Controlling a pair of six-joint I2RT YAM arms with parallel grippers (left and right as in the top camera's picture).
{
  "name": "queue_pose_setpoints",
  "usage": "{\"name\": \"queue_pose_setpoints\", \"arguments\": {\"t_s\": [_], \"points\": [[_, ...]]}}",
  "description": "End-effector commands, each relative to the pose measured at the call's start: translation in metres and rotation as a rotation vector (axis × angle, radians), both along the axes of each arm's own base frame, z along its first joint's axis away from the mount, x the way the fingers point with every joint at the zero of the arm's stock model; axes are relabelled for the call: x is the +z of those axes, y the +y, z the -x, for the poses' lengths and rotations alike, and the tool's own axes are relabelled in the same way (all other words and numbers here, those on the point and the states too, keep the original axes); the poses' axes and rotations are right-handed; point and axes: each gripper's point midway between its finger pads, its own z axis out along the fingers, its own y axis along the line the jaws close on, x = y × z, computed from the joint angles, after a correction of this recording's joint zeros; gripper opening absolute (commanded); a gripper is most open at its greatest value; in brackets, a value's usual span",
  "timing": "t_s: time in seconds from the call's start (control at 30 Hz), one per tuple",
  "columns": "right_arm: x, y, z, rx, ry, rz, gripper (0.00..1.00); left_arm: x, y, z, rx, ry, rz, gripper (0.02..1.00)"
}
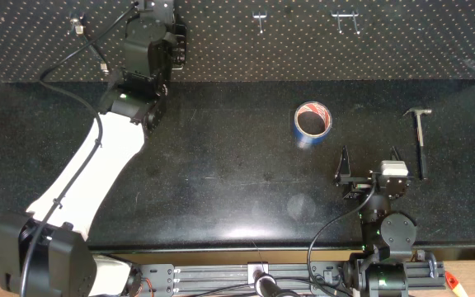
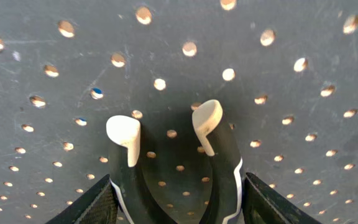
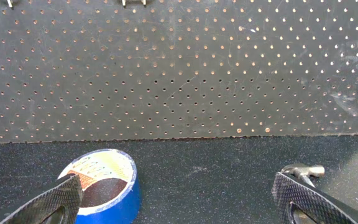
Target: Place Tools Onto Pegboard
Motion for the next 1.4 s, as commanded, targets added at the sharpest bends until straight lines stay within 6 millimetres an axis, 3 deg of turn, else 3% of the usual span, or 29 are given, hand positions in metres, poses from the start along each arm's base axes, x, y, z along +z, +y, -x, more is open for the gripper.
{"name": "queue_pose_setpoints", "arguments": {"t_s": [0.03,1.23,1.4], "points": [[0.0,0.0,0.0,0.003,-0.003,0.014,1.0,0.008,0.006,-0.005,0.006,-0.025,-0.081,0.027],[0.0,0.0,0.0,0.003,-0.003,0.014,1.0,0.008,-0.01,-0.01,-0.06,-0.052,-0.033,0.029],[0.0,0.0,0.0,0.003,-0.003,0.014,0.998,-0.001,-0.013,-0.007,-0.072,-0.014,-0.015,0.029]]}}
